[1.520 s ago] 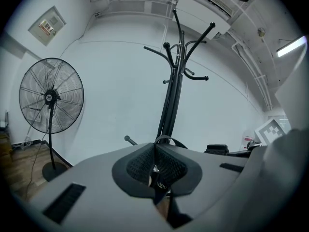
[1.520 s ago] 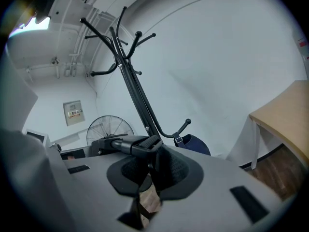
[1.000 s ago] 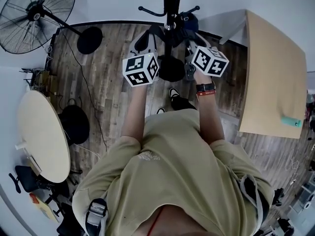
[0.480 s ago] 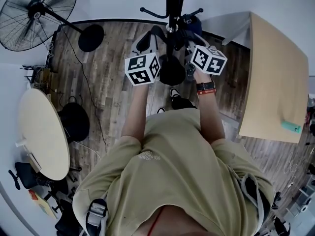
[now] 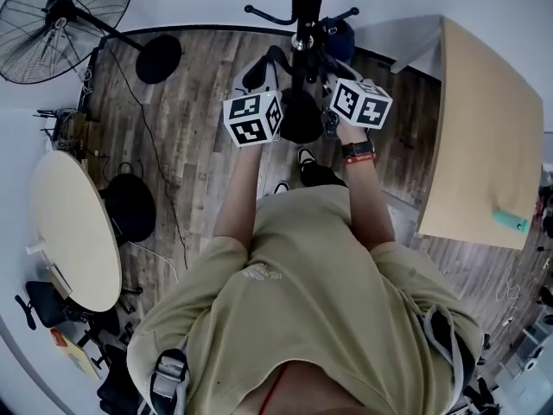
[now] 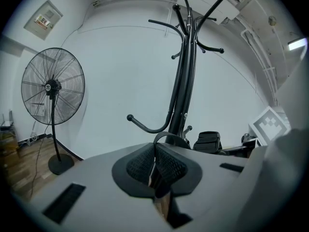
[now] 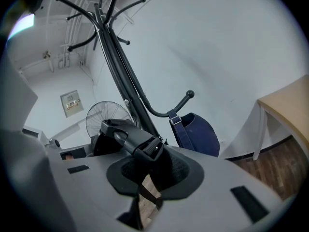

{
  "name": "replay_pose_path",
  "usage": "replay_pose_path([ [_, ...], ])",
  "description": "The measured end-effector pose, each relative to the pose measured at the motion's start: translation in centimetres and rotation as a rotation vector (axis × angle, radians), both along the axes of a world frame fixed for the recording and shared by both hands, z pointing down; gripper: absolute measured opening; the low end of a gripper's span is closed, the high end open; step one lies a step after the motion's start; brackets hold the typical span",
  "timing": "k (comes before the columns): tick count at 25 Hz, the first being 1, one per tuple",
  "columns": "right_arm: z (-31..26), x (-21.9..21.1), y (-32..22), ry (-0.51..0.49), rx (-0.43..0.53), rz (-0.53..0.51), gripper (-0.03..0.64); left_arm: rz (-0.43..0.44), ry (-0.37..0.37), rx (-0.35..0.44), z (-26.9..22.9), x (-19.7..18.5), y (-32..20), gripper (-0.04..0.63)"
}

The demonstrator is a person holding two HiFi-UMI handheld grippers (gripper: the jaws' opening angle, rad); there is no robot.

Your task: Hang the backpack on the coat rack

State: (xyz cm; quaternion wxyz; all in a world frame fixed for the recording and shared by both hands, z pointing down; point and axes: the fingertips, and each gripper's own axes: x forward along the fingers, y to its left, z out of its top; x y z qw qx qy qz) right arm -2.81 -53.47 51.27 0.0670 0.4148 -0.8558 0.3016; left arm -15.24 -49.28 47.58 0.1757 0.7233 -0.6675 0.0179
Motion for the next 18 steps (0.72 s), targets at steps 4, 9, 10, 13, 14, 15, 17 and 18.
replay_pose_path([
  [4,1.6,0.1,0.3,0.002,-0.029,-0.002,0.072,-0.006,-0.001,-0.034,1.8,-0.3,0.3,0.026],
  [9,3.5,1.1,0.7,0.047,-0.060,0.026,0.072,-0.011,0.009,-0.079,4.3,-0.5,0.8,0.026],
  [10,3.9,1.1,0.9,0.050,-0.068,0.027,0.072,-0.008,0.011,-0.087,4.7,-0.4,0.9,0.026],
  [13,4.5,1.0,1.2,0.056,-0.082,0.021,0.072,0.010,0.017,-0.107,5.5,0.1,1.0,0.026],
  [14,4.7,1.0,1.2,0.057,-0.085,0.019,0.071,0.017,0.019,-0.114,5.8,0.3,1.0,0.026],
  [15,4.9,0.9,1.3,0.059,-0.087,0.016,0.071,0.025,0.020,-0.121,6.1,0.5,1.1,0.026],
  [17,5.4,0.7,1.5,0.062,-0.092,0.008,0.071,0.047,0.021,-0.134,6.9,1.0,1.2,0.028],
  [18,5.7,0.6,1.7,0.065,-0.094,0.001,0.072,0.060,0.022,-0.141,7.3,1.3,1.3,0.028],
])
